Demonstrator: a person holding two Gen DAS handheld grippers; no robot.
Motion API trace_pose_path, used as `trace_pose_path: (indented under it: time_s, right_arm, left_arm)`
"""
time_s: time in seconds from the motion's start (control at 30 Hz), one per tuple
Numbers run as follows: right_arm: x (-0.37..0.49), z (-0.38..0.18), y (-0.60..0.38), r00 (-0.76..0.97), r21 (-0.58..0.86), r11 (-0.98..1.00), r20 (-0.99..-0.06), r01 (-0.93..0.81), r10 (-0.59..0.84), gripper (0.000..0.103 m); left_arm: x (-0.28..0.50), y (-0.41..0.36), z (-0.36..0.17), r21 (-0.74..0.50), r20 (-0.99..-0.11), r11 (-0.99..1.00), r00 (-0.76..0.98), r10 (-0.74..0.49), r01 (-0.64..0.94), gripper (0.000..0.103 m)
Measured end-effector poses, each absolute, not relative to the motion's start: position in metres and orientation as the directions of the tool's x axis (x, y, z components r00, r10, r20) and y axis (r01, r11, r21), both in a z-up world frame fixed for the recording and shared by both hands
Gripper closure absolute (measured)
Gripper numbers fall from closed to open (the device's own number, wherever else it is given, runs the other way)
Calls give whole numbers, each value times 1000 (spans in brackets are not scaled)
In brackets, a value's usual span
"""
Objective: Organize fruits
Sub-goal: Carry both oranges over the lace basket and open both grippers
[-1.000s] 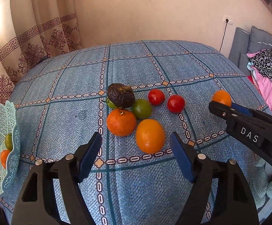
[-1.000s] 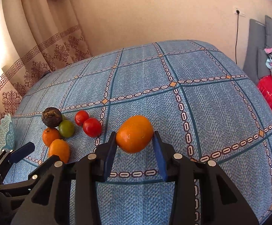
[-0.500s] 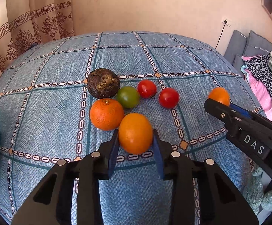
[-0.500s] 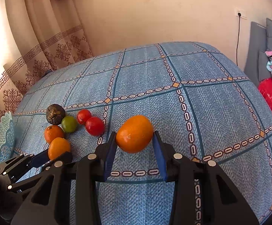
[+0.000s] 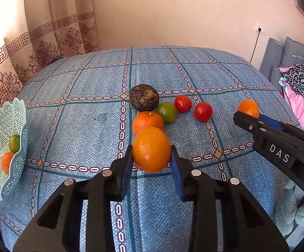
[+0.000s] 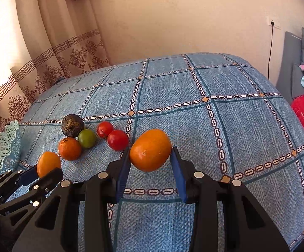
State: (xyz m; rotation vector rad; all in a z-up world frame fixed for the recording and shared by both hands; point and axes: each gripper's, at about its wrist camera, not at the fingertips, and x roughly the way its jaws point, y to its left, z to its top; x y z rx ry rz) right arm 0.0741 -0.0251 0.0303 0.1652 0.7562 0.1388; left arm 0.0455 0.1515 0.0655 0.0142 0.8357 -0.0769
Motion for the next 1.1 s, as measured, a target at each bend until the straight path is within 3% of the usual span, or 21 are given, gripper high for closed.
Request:
trace_pose_path:
  time_s: [1.1]
  right_arm:
    - [32,66,51,736,172,962,-620,-213,273,64]
  left_arm:
    - [-3,265,100,-21,-661,989,744,96,-146,68]
